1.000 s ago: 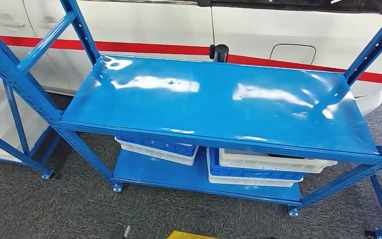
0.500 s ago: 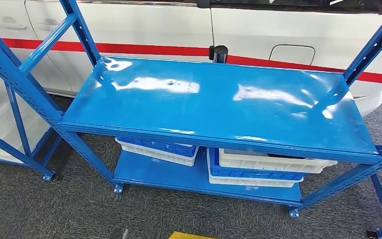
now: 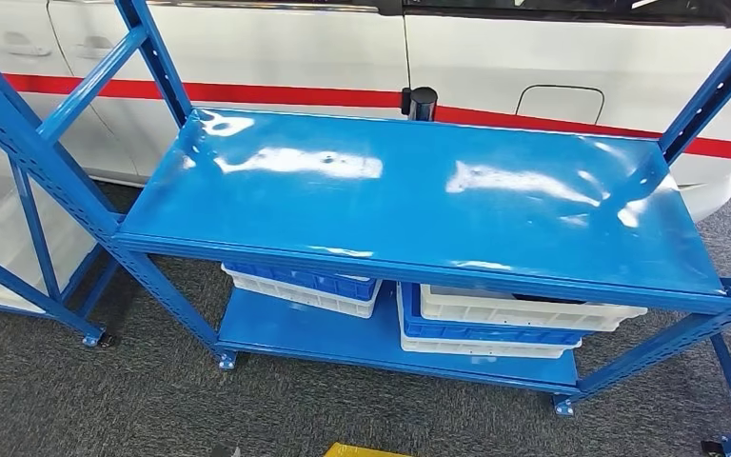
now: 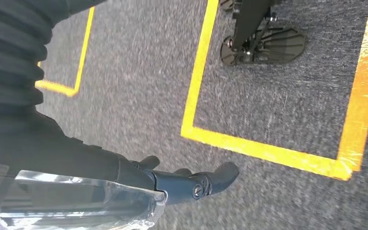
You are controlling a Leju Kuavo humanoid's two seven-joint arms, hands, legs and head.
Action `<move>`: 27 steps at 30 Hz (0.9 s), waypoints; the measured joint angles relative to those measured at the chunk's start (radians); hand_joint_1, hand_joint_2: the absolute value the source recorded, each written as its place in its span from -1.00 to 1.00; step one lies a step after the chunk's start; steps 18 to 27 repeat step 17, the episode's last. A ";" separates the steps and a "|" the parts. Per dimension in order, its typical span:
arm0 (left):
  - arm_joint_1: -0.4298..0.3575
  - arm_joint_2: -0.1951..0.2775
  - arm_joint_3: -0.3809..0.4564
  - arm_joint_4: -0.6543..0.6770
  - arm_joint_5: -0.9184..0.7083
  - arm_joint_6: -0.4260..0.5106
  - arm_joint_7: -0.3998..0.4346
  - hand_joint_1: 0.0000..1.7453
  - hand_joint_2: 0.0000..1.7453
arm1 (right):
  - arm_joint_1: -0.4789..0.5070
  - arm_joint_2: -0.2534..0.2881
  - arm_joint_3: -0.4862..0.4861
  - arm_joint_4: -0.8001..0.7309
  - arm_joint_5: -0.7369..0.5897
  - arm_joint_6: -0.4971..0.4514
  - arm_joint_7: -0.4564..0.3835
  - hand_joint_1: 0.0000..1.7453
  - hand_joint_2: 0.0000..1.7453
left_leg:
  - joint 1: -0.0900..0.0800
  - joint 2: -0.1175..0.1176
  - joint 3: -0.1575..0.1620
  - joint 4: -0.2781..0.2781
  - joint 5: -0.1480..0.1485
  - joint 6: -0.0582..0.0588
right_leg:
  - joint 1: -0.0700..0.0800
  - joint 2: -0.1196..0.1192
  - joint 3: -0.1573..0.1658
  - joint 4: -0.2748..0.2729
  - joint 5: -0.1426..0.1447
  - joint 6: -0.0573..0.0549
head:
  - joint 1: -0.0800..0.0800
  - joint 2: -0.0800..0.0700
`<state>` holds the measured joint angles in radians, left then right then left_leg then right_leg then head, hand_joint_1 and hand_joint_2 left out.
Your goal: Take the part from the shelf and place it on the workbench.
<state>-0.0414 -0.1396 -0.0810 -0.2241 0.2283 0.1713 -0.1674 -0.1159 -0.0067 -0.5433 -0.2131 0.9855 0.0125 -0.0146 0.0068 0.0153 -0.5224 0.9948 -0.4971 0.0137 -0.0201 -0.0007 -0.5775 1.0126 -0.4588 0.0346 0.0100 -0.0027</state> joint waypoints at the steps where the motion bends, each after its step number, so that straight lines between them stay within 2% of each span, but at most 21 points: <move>1: 0.006 0.004 0.002 -0.002 -0.007 -0.005 0.005 -1.00 1.00 | 0.008 0.000 0.014 -0.003 -0.031 0.000 0.001 -1.00 1.00 | 0.000 0.000 0.000 0.000 0.000 0.000 | 0.000 0.000 0.000 0.000 0.000 0.000 | 0.000 0.000; 7: 0.039 0.029 0.012 -0.023 -0.050 -0.037 0.036 -1.00 1.00 | 0.055 0.000 0.105 -0.027 -0.215 0.000 0.002 -1.00 1.00 | 0.001 0.000 0.000 0.000 -0.001 -0.001 | 0.000 0.000 0.000 0.000 0.000 0.000 | 0.000 0.000; 11: 0.063 0.046 0.014 -0.040 -0.079 -0.058 0.057 -1.00 1.00 | 0.088 0.000 0.168 -0.045 -0.339 -0.001 0.004 -1.00 -1.00 | 0.001 0.000 0.000 0.000 -0.001 -0.001 | 0.000 0.000 0.000 0.000 0.000 0.000 | 0.000 0.000; 17: 0.095 0.070 0.026 -0.066 -0.118 -0.087 0.085 -1.00 1.00 | 0.134 0.001 0.260 -0.072 -0.511 -0.002 0.004 -1.00 -1.00 | 0.001 0.000 0.000 0.000 -0.001 -0.001 | 0.000 0.000 0.000 0.000 0.000 0.000 | 0.000 0.000; 27: 0.095 0.070 0.026 -0.066 -0.118 -0.087 0.085 -1.00 1.00 | 0.134 0.001 0.260 -0.072 -0.511 -0.002 0.004 -1.00 -1.00 | 0.001 0.000 0.000 0.000 -0.001 -0.001 | 0.000 0.000 0.000 0.000 0.000 0.000 | 0.000 0.000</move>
